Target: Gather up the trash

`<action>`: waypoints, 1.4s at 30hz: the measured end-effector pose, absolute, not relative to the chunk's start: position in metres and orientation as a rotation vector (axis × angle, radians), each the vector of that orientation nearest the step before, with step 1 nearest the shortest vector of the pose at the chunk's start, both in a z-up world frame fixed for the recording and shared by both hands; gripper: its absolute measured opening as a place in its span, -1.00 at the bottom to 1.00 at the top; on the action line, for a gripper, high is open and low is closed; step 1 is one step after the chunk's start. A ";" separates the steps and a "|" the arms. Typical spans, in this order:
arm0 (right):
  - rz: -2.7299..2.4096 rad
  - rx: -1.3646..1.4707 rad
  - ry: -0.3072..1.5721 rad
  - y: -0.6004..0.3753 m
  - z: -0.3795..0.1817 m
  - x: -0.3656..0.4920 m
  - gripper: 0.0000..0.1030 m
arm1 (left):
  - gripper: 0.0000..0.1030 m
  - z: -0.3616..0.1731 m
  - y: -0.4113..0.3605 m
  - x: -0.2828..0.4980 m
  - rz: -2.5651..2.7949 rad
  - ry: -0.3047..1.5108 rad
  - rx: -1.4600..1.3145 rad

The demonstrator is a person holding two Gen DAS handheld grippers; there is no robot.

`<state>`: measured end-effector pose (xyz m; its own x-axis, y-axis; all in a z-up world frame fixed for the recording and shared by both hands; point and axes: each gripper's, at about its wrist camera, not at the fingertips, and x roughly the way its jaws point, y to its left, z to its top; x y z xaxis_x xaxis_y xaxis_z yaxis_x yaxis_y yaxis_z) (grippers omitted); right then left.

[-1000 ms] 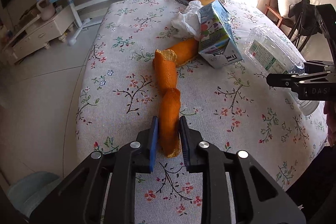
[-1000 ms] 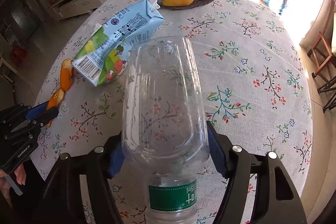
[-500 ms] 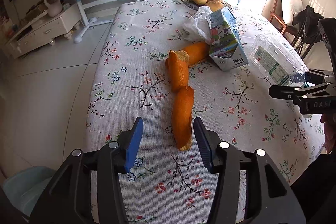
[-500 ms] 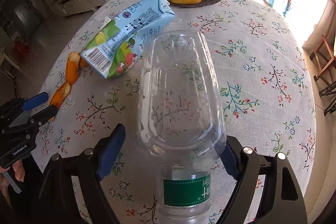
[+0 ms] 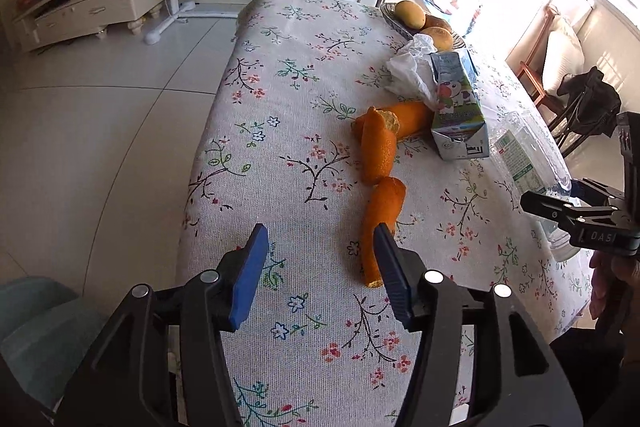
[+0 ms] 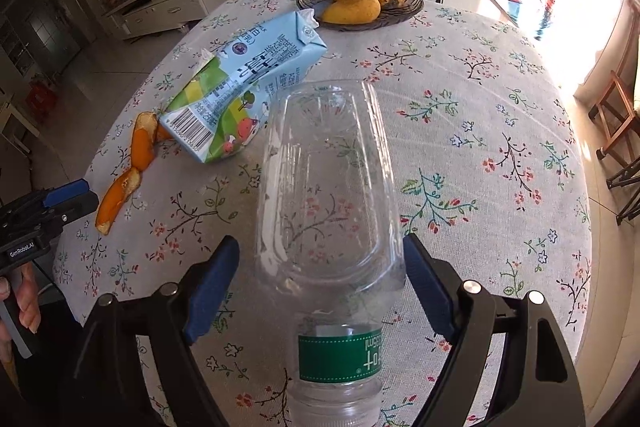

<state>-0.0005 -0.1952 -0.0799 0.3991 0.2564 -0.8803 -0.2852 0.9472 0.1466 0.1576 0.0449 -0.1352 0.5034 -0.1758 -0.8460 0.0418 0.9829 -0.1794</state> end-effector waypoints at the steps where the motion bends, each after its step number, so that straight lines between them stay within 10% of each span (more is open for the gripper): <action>1: 0.345 -0.032 1.106 -0.196 -0.079 -0.001 0.55 | 0.03 -0.135 0.043 0.158 -0.133 1.033 -0.139; 11: 0.345 -0.033 1.110 -0.203 -0.080 -0.001 0.42 | 0.09 -0.146 -0.005 0.159 -0.150 1.021 0.084; 16: 0.338 -0.066 1.113 -0.200 -0.084 -0.003 0.13 | -0.66 -0.142 -0.011 0.155 -0.162 1.010 0.120; 42: 0.422 0.282 0.871 -0.198 -0.037 -0.067 0.12 | -0.70 -0.084 0.031 0.104 -0.204 0.801 -0.035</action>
<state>-0.0670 -0.1978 -0.0372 0.5699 0.4671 -0.6761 -0.2413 0.8816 0.4057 0.1045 0.0307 -0.0840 0.6776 -0.1947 -0.7092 0.1682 0.9798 -0.1083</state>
